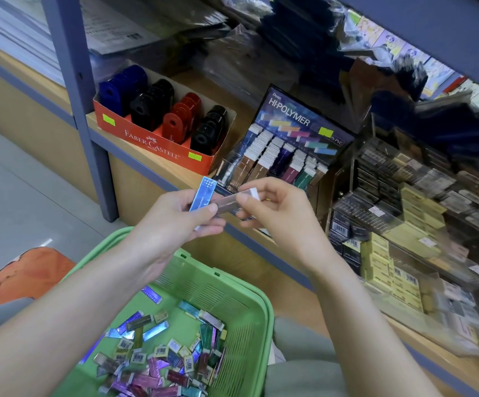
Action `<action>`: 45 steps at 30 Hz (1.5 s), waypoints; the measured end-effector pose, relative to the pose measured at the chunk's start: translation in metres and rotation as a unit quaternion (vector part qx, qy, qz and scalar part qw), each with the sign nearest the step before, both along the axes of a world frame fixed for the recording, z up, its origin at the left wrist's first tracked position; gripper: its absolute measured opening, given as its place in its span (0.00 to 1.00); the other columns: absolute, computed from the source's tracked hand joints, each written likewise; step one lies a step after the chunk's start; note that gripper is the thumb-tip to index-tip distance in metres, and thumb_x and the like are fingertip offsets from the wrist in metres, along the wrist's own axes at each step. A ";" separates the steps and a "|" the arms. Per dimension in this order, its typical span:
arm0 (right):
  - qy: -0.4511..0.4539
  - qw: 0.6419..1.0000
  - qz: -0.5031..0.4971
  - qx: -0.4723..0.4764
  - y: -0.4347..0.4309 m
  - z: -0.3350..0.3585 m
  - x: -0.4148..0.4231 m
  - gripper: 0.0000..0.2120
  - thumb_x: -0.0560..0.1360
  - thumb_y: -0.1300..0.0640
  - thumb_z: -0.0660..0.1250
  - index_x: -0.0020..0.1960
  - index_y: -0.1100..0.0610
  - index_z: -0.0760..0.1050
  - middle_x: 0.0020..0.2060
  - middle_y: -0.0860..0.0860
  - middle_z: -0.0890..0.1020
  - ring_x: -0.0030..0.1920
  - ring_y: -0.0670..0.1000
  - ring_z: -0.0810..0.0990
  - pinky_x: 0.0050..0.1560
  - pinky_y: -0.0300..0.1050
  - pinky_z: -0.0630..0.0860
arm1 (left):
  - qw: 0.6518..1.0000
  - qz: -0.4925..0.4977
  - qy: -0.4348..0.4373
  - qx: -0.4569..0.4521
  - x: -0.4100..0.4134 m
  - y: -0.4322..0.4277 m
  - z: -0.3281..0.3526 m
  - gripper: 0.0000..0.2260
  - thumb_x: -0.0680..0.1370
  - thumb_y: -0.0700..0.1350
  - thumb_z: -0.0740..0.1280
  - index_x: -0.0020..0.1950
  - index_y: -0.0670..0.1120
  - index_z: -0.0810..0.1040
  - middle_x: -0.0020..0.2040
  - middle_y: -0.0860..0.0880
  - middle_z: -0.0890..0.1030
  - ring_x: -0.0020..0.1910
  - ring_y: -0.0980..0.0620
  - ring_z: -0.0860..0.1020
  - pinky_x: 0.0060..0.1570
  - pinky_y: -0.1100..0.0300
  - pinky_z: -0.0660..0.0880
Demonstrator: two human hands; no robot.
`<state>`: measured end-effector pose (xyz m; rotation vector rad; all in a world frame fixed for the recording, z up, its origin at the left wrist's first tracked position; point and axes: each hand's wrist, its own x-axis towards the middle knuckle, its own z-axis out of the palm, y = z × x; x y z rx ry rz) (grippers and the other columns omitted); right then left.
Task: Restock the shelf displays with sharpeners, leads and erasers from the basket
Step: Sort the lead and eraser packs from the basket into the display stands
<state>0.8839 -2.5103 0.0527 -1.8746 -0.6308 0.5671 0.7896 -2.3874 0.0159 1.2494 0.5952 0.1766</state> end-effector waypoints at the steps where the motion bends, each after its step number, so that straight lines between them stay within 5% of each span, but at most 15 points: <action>1: 0.012 1.000 -0.015 0.022 0.000 0.001 0.001 0.02 0.76 0.63 0.67 0.47 0.58 0.78 0.35 0.50 0.81 0.36 0.44 0.81 0.39 0.36 0.79 | 1.000 0.005 0.009 0.020 0.000 0.002 0.001 0.06 0.79 0.39 0.63 0.51 0.45 0.79 0.44 0.46 0.83 0.40 0.56 0.83 0.44 0.64 0.80; 5: 0.042 0.994 -0.054 0.086 0.003 0.006 0.003 0.04 0.77 0.61 0.66 0.48 0.59 0.79 0.36 0.52 0.82 0.37 0.44 0.82 0.42 0.36 0.79 | 0.997 0.006 0.024 0.079 0.001 0.005 0.004 0.05 0.79 0.41 0.63 0.48 0.45 0.79 0.28 0.56 0.78 0.25 0.61 0.72 0.29 0.69 0.72; 8: 0.026 0.983 -0.114 0.141 0.001 0.011 0.010 0.04 0.78 0.60 0.64 0.48 0.59 0.77 0.40 0.52 0.82 0.39 0.44 0.82 0.42 0.35 0.79 | 0.995 -0.002 0.026 0.096 0.000 0.003 0.005 0.06 0.81 0.42 0.61 0.52 0.47 0.77 0.28 0.56 0.76 0.22 0.62 0.68 0.25 0.70 0.67; 13: -0.222 0.933 -0.264 0.098 -0.021 0.009 0.048 0.04 0.79 0.58 0.63 0.47 0.51 0.73 0.39 0.47 0.79 0.39 0.44 0.82 0.47 0.44 0.81 | 0.995 -0.007 0.038 0.091 0.000 0.001 0.007 0.06 0.82 0.43 0.58 0.47 0.45 0.72 0.21 0.56 0.74 0.20 0.60 0.67 0.23 0.69 0.66; 16: -0.282 0.907 -0.310 0.047 -0.035 0.000 0.070 0.02 0.79 0.58 0.63 0.48 0.53 0.73 0.38 0.46 0.79 0.41 0.50 0.82 0.49 0.47 0.80 | 0.995 -0.006 0.036 0.096 -0.001 0.002 0.009 0.06 0.81 0.43 0.59 0.46 0.45 0.72 0.25 0.55 0.76 0.21 0.58 0.68 0.26 0.68 0.68; 19: -0.324 0.894 -0.309 0.000 -0.045 -0.006 0.083 0.02 0.79 0.59 0.63 0.49 0.54 0.74 0.39 0.50 0.80 0.42 0.51 0.82 0.44 0.32 0.76 | 0.995 -0.004 0.028 0.092 -0.002 0.000 0.011 0.05 0.81 0.42 0.61 0.45 0.45 0.73 0.32 0.52 0.77 0.21 0.59 0.70 0.25 0.68 0.69; 25: -0.356 0.893 -0.255 -0.104 -0.048 -0.010 0.101 0.06 0.78 0.59 0.65 0.53 0.59 0.79 0.40 0.53 0.82 0.40 0.51 0.82 0.47 0.53 0.81 | 0.995 -0.002 0.029 0.100 -0.002 0.000 0.010 0.05 0.81 0.43 0.61 0.46 0.46 0.74 0.35 0.52 0.78 0.24 0.57 0.71 0.30 0.64 0.70; 30: -0.439 0.846 -0.224 -0.206 -0.040 -0.012 0.102 0.07 0.76 0.55 0.67 0.54 0.54 0.78 0.47 0.54 0.82 0.50 0.55 0.78 0.43 0.46 0.72 | 0.995 0.003 0.032 0.094 -0.002 0.000 0.009 0.05 0.81 0.41 0.61 0.47 0.46 0.74 0.39 0.48 0.78 0.26 0.54 0.73 0.33 0.62 0.73; 35: -0.476 0.812 -0.221 -0.255 -0.041 -0.012 0.111 0.09 0.74 0.58 0.70 0.53 0.57 0.80 0.53 0.56 0.81 0.58 0.59 0.70 0.53 0.49 0.64 | 0.995 -0.001 0.039 0.091 -0.002 -0.001 0.009 0.05 0.81 0.41 0.61 0.48 0.46 0.75 0.38 0.47 0.78 0.24 0.56 0.73 0.31 0.66 0.73; 45: -0.473 0.805 -0.224 -0.280 -0.037 -0.021 0.119 0.10 0.74 0.61 0.69 0.55 0.55 0.79 0.54 0.55 0.81 0.60 0.59 0.71 0.58 0.52 0.64 | 0.995 0.003 0.046 0.092 -0.001 0.002 0.006 0.04 0.80 0.40 0.62 0.50 0.46 0.76 0.36 0.47 0.78 0.25 0.55 0.75 0.40 0.60 0.76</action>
